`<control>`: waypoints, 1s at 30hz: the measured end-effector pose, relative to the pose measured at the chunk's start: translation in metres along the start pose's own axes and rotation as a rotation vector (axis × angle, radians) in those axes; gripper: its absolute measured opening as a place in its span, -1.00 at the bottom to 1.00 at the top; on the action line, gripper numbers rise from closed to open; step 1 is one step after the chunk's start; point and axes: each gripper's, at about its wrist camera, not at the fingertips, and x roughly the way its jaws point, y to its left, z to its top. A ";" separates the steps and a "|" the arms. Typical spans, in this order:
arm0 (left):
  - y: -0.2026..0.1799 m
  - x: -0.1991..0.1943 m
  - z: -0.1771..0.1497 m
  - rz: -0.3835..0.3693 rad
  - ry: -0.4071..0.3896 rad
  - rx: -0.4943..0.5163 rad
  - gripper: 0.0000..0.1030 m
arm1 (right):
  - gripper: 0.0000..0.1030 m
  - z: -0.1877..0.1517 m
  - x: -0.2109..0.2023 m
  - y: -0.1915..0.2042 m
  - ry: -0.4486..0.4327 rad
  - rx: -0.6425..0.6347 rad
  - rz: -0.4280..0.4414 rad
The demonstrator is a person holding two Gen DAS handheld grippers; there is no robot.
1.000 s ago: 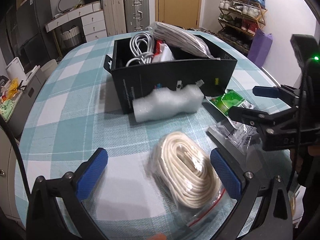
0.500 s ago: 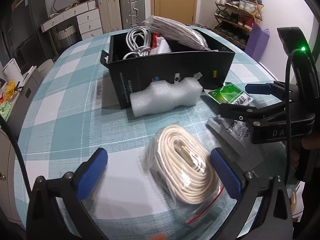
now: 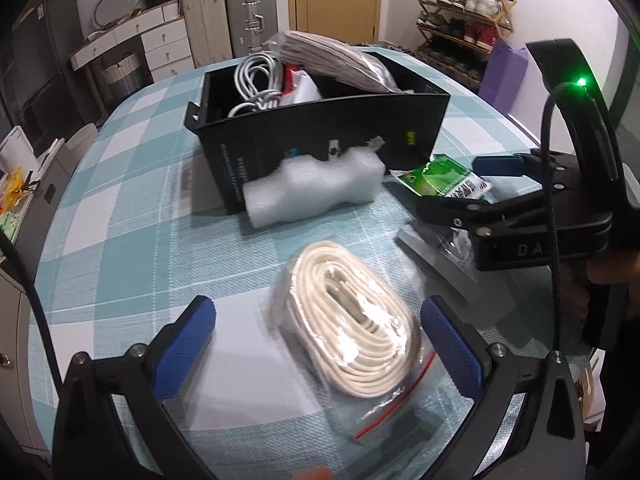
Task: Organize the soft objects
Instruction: 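Grasp the bagged cream rope with the left gripper while the right grasps the green sachet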
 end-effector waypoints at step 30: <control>0.007 -0.016 -0.007 -0.111 -0.028 0.006 -0.21 | 0.12 -0.006 -0.017 -0.004 -0.055 -0.023 0.031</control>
